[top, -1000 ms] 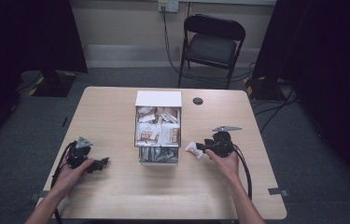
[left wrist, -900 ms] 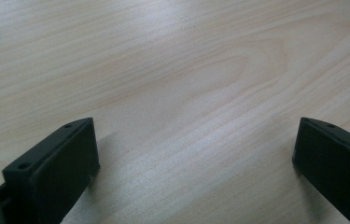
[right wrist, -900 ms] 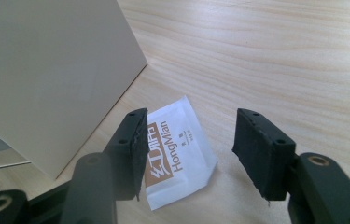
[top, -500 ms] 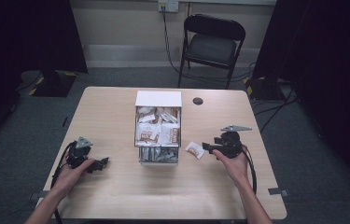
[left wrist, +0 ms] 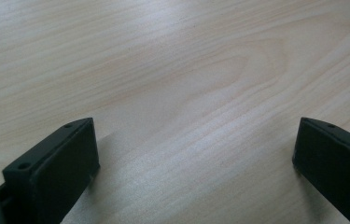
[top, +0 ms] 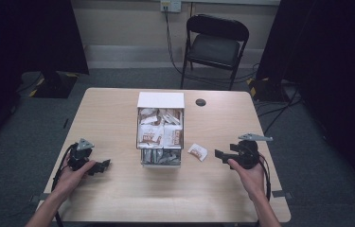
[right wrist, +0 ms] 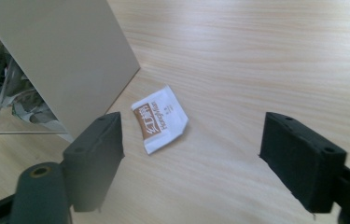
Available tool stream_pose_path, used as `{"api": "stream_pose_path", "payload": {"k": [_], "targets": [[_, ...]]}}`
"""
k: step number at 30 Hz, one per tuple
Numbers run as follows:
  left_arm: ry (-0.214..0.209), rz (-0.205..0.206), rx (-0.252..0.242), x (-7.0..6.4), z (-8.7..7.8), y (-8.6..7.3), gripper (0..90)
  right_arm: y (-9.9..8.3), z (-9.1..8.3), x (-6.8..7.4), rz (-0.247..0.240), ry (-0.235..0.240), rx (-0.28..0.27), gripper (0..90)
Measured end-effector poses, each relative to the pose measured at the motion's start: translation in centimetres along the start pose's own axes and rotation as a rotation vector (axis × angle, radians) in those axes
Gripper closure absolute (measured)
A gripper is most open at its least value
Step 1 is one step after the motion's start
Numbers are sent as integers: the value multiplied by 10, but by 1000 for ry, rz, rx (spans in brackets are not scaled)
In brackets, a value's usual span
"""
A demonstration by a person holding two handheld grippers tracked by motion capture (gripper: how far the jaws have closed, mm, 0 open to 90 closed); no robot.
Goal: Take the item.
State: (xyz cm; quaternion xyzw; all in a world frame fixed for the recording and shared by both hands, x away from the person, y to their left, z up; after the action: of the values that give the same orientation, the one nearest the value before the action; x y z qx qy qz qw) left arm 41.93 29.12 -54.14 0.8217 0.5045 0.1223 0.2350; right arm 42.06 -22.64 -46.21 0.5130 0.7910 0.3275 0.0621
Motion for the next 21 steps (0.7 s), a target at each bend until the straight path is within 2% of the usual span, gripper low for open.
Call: {"api": "stream_pose_path", "payload": {"k": [3, 6, 10, 13, 14, 16, 18, 20, 21], "targets": [[0, 0, 0, 0, 0, 0, 0, -8, -4, -6, 44, -22, 7, 174], [0, 0, 0, 0, 0, 0, 0, -19, -7, -17, 65, -55, 22, 162], [0, 0, 0, 0, 0, 0, 0, -30, -9, -34, 115, -84, 34, 155], [0, 0, 0, 0, 0, 0, 0, -37, -10, -46, 119, -149, 56, 149], [0, 0, 0, 0, 0, 0, 0, -41, -9, -51, 134, -162, 66, 150], [0, 0, 0, 0, 0, 0, 0, -46, -6, -58, 156, -160, 83, 157], [0, 0, 0, 0, 0, 0, 0, -54, 0, -65, 167, -161, 129, 151], [0, 0, 0, 0, 0, 0, 0, -58, 3, -71, 189, -217, 165, 161], [0, 0, 0, 0, 0, 0, 0, -60, 4, -74, 175, -261, 170, 156]]}}
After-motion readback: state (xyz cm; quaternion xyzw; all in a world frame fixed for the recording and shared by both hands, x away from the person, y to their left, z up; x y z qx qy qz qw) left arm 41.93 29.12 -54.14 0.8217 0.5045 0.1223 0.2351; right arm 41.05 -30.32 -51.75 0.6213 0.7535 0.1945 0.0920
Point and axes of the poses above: each handheld gripper's, and its own axes: z roughly forward along the jaws, y roughly out of its top, x roughly to its left, the point moved 4 cm from there along z, roughly forward along the jaws, and after that the axes turned 14 degrees about x, right-handed, at the moved point
